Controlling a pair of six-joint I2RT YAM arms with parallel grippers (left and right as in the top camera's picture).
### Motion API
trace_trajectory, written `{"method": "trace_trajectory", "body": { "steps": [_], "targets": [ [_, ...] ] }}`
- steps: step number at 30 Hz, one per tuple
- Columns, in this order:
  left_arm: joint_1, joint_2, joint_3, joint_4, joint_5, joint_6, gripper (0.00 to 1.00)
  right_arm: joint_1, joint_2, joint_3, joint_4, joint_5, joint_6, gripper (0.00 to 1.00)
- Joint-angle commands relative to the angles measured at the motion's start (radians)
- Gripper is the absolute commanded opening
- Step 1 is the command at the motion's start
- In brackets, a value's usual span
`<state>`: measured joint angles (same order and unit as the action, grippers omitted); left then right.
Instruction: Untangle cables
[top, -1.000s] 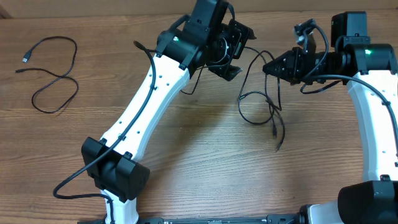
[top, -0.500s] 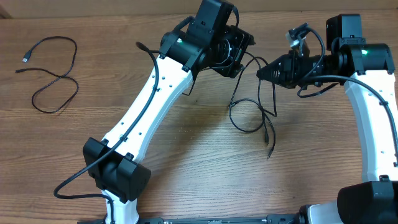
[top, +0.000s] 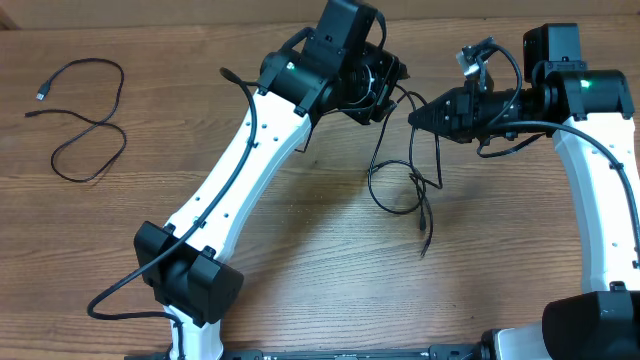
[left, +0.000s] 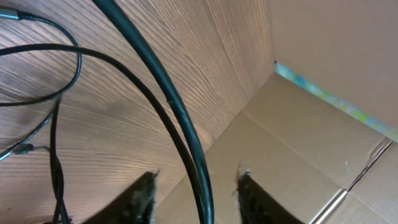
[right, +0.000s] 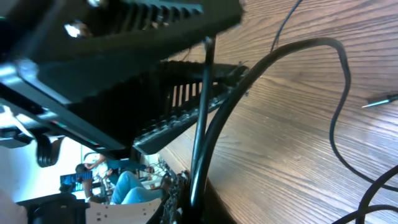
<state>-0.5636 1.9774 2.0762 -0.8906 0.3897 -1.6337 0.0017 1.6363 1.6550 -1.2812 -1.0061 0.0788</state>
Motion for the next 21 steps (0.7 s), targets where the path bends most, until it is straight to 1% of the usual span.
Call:
{"method": "trace_trajectory", "body": {
  "steps": [1, 5, 6, 7, 8, 10, 12, 15, 19, 20, 21],
  "targets": [
    [-0.007, -0.003, 0.0, 0.0, -0.016, -0.005, 0.33, 0.005, -0.009, 0.02, -0.002, -0.047, 0.003, 0.04],
    [-0.007, -0.003, 0.0, -0.003, -0.019, 0.014, 0.07, 0.005, -0.009, 0.02, -0.004, -0.037, 0.002, 0.04],
    [-0.007, -0.003, 0.0, -0.003, -0.028, 0.025, 0.04, 0.005, -0.009, 0.02, -0.004, -0.026, 0.002, 0.04],
    [-0.007, -0.003, 0.0, -0.003, -0.041, 0.042, 0.04, 0.005, -0.009, 0.02, -0.004, -0.011, 0.002, 0.04],
    [-0.007, -0.003, 0.0, -0.003, -0.055, 0.061, 0.04, 0.005, -0.009, 0.02, -0.004, 0.013, 0.002, 0.07],
    [-0.007, -0.003, 0.0, -0.003, -0.08, 0.105, 0.04, 0.005, -0.009, 0.02, -0.002, 0.085, 0.002, 0.17],
    [-0.005, -0.003, 0.0, -0.004, -0.106, 0.158, 0.05, 0.005, -0.009, 0.02, 0.009, 0.187, 0.003, 0.3],
    [-0.004, -0.003, 0.0, -0.014, -0.151, 0.248, 0.05, 0.005, -0.009, 0.02, 0.031, 0.364, 0.003, 0.42],
    [-0.004, -0.003, 0.0, -0.065, -0.2, 0.325, 0.04, 0.005, -0.007, 0.02, 0.05, 0.508, 0.003, 0.52],
    [-0.004, -0.003, 0.0, -0.077, -0.21, 0.344, 0.04, 0.005, -0.007, 0.019, 0.054, 0.531, 0.003, 0.56],
    [-0.004, -0.003, 0.0, -0.087, -0.221, 0.372, 0.04, 0.005, -0.007, 0.017, 0.058, 0.558, 0.003, 0.64]
  ]
}}
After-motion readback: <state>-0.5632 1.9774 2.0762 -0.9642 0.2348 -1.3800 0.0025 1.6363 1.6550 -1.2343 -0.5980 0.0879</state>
